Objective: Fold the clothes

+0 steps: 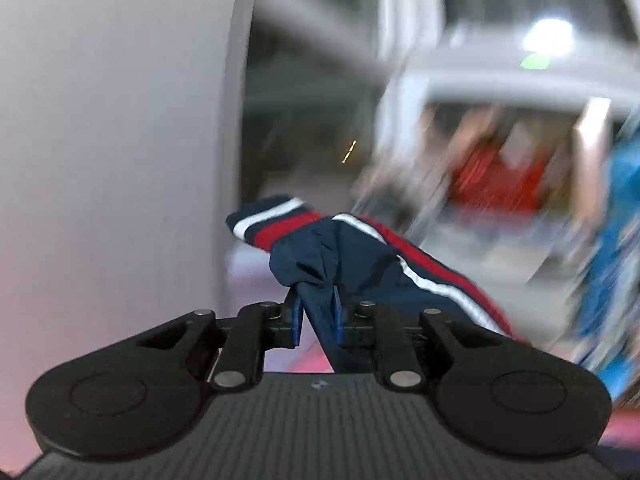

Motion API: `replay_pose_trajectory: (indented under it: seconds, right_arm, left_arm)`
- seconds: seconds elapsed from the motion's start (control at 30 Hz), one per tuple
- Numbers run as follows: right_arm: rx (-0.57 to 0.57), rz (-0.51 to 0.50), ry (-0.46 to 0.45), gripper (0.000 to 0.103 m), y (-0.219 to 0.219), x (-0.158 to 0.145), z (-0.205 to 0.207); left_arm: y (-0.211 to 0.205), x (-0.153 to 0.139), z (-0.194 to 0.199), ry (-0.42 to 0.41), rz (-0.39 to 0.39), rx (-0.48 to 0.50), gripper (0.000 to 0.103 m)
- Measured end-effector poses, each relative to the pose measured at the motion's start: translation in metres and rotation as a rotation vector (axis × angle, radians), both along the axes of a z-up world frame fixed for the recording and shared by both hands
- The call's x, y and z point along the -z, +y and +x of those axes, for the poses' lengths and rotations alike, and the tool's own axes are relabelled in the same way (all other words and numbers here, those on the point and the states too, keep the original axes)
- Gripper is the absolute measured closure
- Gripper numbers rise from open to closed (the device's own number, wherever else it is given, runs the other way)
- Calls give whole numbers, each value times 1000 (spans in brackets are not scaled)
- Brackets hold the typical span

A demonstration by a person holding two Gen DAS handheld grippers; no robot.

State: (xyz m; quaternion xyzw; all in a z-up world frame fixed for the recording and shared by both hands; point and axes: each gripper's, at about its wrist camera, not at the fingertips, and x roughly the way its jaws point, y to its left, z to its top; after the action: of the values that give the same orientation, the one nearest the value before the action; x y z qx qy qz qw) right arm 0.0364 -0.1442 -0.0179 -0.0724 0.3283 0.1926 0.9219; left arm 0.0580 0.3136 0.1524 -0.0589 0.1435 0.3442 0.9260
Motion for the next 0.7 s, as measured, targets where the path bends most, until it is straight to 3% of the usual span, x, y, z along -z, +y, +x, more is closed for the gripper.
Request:
replay_pose_trajectory:
  seconds: [0.1, 0.17, 0.3, 0.37, 0.43, 0.53, 0.63, 0.7]
  right_arm:
    - [0, 0, 0, 0, 0, 0, 0]
    - [-1, 0, 0, 0, 1, 0, 0]
    - [1, 8, 1, 0, 1, 0, 0]
    - [0, 49, 3, 1, 2, -5, 1]
    - [-4, 100, 6, 2, 4, -10, 4]
    - [-53, 165, 56, 5, 37, -16, 31]
    - [-159, 139, 136, 9, 88, -12, 51]
    - [-322, 163, 164, 14, 102, -16, 39]
  left_arm:
    - [23, 51, 23, 215, -103, -52, 87]
    - [30, 77, 30, 290, -157, -50, 87]
    - [27, 91, 38, 316, -127, -50, 86]
    - [13, 85, 33, 263, -125, -52, 86]
    - [-10, 73, 31, 181, -95, 70, 85]
    - [-69, 48, 30, 128, -43, 289, 75]
    - [-127, 33, 30, 104, -120, 548, 73]
    - [-160, 34, 32, 106, -159, 685, 69]
